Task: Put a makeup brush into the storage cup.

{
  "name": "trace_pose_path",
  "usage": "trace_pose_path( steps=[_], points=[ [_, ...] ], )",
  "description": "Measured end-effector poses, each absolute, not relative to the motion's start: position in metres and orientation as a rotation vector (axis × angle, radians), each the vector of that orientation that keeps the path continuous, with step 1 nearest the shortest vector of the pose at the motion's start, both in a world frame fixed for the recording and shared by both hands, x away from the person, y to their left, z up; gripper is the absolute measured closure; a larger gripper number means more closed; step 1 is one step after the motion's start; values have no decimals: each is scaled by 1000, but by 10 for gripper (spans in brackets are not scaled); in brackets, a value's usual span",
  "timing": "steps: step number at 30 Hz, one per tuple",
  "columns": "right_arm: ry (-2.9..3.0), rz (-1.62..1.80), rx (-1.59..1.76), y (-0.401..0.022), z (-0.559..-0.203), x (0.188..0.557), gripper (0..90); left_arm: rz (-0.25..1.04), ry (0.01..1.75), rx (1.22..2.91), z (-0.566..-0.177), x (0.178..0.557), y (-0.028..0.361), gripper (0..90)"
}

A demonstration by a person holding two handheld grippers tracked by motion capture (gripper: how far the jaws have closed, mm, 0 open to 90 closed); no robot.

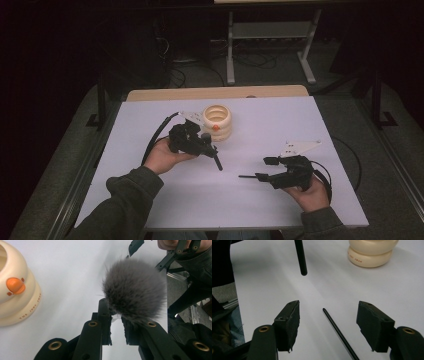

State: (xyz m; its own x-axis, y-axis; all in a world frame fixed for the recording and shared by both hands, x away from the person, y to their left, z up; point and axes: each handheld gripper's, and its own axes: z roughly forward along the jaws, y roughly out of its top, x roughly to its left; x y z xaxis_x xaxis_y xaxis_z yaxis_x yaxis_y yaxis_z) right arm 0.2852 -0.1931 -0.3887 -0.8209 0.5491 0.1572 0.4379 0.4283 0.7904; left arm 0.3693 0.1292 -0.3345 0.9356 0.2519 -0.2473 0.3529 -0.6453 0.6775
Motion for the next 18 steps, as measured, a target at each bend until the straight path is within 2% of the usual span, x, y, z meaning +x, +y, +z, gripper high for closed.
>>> trace_pose_path(
  steps=[18],
  points=[
    [2497,1343,945,-213,-390,284,315,-160,423,2316,-315,388,120,777]
  ],
)
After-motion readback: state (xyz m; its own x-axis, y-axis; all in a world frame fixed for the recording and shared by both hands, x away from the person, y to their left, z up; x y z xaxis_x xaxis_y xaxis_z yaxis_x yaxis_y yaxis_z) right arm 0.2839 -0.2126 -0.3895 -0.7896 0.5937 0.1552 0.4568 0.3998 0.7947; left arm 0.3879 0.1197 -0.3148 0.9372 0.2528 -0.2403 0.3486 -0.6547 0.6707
